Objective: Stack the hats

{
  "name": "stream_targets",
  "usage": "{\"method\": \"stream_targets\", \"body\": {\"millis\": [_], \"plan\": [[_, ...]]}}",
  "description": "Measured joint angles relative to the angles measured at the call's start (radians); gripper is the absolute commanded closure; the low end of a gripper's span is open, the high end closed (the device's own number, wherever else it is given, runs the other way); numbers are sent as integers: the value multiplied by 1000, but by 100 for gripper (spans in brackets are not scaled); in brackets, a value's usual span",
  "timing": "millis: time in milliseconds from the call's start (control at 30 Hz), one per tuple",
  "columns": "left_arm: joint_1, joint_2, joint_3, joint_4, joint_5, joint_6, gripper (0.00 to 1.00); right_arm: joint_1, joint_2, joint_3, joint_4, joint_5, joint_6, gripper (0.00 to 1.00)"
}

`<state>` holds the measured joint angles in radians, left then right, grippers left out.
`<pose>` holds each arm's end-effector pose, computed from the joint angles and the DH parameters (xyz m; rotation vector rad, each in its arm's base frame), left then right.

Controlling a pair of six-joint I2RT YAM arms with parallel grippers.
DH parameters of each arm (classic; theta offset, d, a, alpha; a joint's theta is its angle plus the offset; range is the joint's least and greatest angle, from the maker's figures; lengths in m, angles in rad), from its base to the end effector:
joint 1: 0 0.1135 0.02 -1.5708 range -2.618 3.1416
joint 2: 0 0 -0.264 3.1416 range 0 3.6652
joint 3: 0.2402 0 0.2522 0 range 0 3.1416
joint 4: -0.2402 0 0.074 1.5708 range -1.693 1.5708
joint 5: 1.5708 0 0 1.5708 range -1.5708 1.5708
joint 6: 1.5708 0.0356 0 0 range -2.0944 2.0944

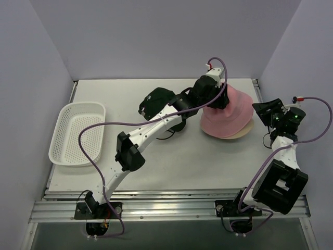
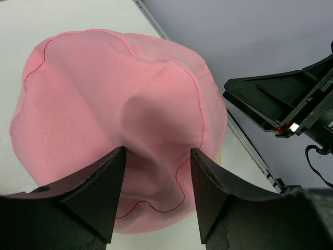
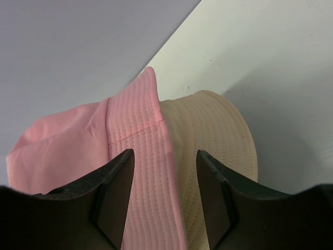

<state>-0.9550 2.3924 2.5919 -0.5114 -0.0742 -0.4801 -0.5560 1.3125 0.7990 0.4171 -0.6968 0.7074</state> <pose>0.3174 -0.4440 0.3670 0.4149 1.9427 -0.8954 0.2637 -0.1369 0.2909 0.5210 1.6089 0.6919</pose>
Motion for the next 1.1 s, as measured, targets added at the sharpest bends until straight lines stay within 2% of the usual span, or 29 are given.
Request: {"method": "stream_targets", "body": {"millis": [333,967,1100], "plan": [[0,19,-10,11,1,2,39,0,41,-1,16,0,-4,56],[0,29,-13,29,2,-2,38,7,76,-34,225,-58,79,64],[0,30,-13,29,2,-6,38,9,83,-38,224,-69,85,62]]}}
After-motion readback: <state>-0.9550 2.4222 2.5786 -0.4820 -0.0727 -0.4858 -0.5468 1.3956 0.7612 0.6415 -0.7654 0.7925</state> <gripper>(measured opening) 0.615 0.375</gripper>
